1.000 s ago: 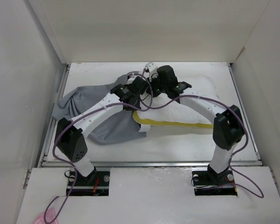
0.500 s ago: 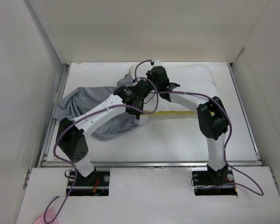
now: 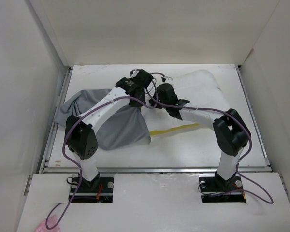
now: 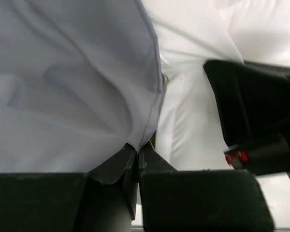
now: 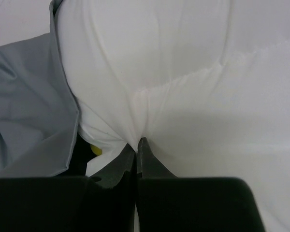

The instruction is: Put the pillow into the pillowcase

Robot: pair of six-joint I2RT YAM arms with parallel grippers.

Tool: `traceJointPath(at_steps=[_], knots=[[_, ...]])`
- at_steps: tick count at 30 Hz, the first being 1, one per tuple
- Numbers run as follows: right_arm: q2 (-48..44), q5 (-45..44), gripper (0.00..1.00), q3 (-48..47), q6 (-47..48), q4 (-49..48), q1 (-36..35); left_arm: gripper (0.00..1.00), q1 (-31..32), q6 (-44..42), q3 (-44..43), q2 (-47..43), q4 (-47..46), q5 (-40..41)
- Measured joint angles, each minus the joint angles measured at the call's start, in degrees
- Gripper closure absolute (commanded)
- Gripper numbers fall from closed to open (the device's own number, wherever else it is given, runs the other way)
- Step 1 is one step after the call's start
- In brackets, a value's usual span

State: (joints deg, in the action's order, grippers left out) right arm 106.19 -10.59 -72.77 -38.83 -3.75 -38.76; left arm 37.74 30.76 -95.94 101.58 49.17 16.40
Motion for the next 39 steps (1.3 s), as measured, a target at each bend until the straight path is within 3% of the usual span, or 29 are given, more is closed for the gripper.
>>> traceJointPath(at_steps=[9, 20, 29, 35, 39], knots=[[-1.33, 0.76, 1.00, 2.03, -1.81, 1.38, -1.75, 1.00, -0.39, 0.79, -1.95, 0.46, 0.26, -0.48], [-9.55, -3.37, 1.00, 9.64, -4.61, 4.17, -5.38, 1.00, -1.11, 1.97, -18.91, 10.19, 4.98, 4.70], [-8.15, -5.27, 1.00, 5.90, 2.01, 8.41, -5.66, 1.00, -1.46, 5.14, -7.17, 4.35, 6.73, 5.99], [-20.59, 0.52, 1.00, 18.75, 9.75, 8.50, -6.03, 1.00, -1.53, 6.60, -6.51, 2.80, 7.17, 8.68], [-24.20, 6.97, 1.00, 22.03, 14.34, 8.28, -6.19, 1.00, -1.60, 6.45, -6.58, 2.73, 7.17, 9.31]])
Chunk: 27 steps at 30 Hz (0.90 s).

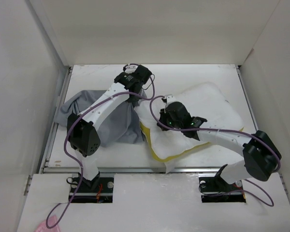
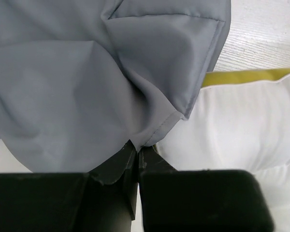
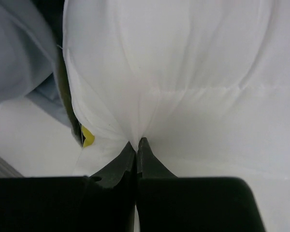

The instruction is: Put the pillow into the pillowcase

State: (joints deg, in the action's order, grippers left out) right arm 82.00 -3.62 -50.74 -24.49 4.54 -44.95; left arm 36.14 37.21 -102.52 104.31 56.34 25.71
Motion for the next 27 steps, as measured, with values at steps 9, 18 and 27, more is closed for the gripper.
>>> traceJointPath(at_steps=[9, 18, 27], knots=[[4.15, 11.61, 1.00, -3.54, 8.15, -2.47, -1.79, 1.00, 3.10, -3.34, 1.46, -5.20, -1.95, -4.79], [15.34, 4.87, 1.00, -21.99, 11.47, -5.70, -1.11, 1.00, 5.22, -4.17, 11.26, -16.15, -2.93, -8.50], [32.13, 7.48, 0.73, -28.79, 11.72, -17.90, 2.80, 1.00, 5.16, -4.13, 16.70, -16.28, -4.63, -8.55]])
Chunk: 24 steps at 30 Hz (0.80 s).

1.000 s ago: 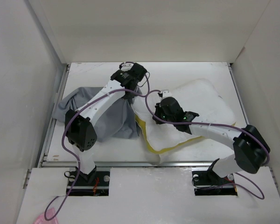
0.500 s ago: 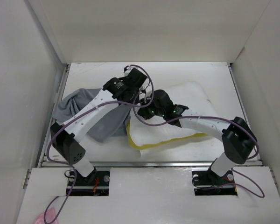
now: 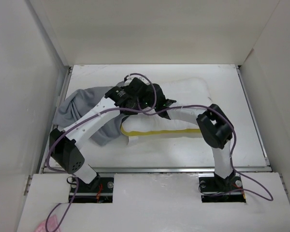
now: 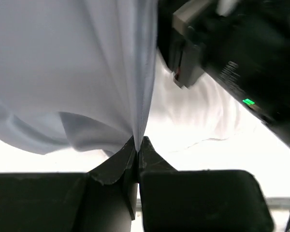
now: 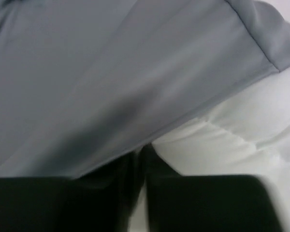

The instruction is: Put the pillow into the pillowcase

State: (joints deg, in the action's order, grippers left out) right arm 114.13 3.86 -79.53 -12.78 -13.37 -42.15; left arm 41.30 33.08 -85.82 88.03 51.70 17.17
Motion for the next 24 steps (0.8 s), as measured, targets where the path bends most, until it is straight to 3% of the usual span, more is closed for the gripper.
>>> traceJointPath(at_steps=[1, 2, 3, 5, 6, 10, 17, 24], knots=[[1.84, -0.44, 0.56, -1.03, 0.04, -0.22, 0.09, 1.00, -0.13, 0.15, 0.02, 0.35, -0.31, 0.50], [3.19, -0.85, 0.17, -1.33, 0.50, -0.72, 0.15, 0.93, -0.31, 0.24, 0.09, 0.74, -0.48, 1.09], [3.63, -1.36, 0.07, -1.31, 0.61, -0.94, 0.17, 0.78, -0.70, 0.37, 0.20, 1.25, -0.50, 1.31], [2.97, -2.67, 0.00, -0.66, 1.92, -1.36, 0.33, 0.54, -1.77, 0.66, 0.83, 1.84, -0.79, 1.73], [1.84, -3.45, 0.00, 0.13, 2.60, -1.55, 0.50, 0.29, -2.34, 1.42, 1.01, 2.05, -0.72, 2.21], [-7.37, -7.13, 0.00, 6.80, 5.27, 0.72, 2.10, 0.20, -4.85, 3.06, 1.66, 2.14, -1.07, 4.15], [-25.46, -0.96, 0.00, 19.10, 13.03, 6.97, 1.95, 0.23, -7.06, 5.27, 8.68, 0.44, -5.01, 3.98], [-28.24, 6.47, 0.00, 25.29, 23.61, 14.71, -7.58, 0.27, -5.03, 10.82, 20.31, -5.55, -5.14, 1.95]])
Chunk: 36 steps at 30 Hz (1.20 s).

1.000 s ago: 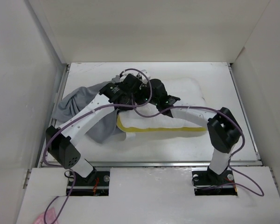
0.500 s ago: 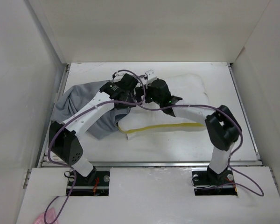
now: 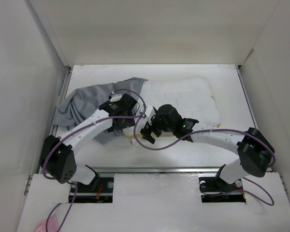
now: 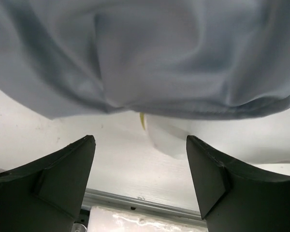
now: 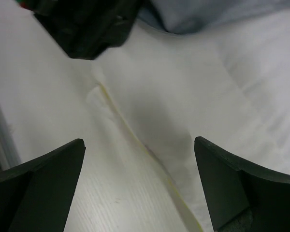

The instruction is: Put the pillow into the pillowcase

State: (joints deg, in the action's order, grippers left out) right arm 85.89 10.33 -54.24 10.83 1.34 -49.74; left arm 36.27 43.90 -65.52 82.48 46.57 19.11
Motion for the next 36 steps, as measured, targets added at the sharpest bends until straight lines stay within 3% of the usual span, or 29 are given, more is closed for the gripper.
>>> traceJointPath(at_steps=[5, 12, 16, 17, 18, 21, 27, 30, 36], knots=[[1.46, -0.72, 0.00, -0.94, 3.23, -2.25, -2.78, 0.28, -0.13, 3.23, 3.08, -5.99, 0.31, -0.68], [11.37, -7.19, 0.02, -3.69, 6.45, -9.38, -2.91, 0.35, -0.39, 5.55, 6.08, -9.57, 0.61, -0.87], [15.80, -10.69, 0.45, -3.69, 6.99, -13.75, -3.02, 0.36, -0.39, 5.77, 7.21, -10.14, 0.81, -1.18], [16.20, -11.69, 0.81, -3.69, 6.86, -15.06, -3.19, 0.38, -0.39, 5.75, 7.50, -10.38, 0.74, -1.20], [16.31, -12.61, 1.00, -3.69, 6.78, -16.17, -3.26, 0.39, -0.39, 5.75, 7.78, -10.60, 0.79, -1.22], [15.72, -14.69, 1.00, -3.76, 5.38, -18.12, -3.06, 0.45, -0.39, 5.49, 8.31, -10.78, 0.44, -1.40], [13.90, -16.37, 1.00, -3.76, 3.82, -17.84, -3.15, 0.49, -0.39, 4.83, 8.83, -10.36, -1.95, -1.31], [13.90, -18.08, 1.00, -3.78, 2.69, -17.38, -3.19, 0.56, -0.98, 5.07, 8.83, -9.46, -3.87, -0.39], [13.81, -18.38, 1.00, -4.04, 0.44, -16.63, -2.40, 0.64, -3.10, 5.33, 8.70, -3.34, -6.75, 3.10]])
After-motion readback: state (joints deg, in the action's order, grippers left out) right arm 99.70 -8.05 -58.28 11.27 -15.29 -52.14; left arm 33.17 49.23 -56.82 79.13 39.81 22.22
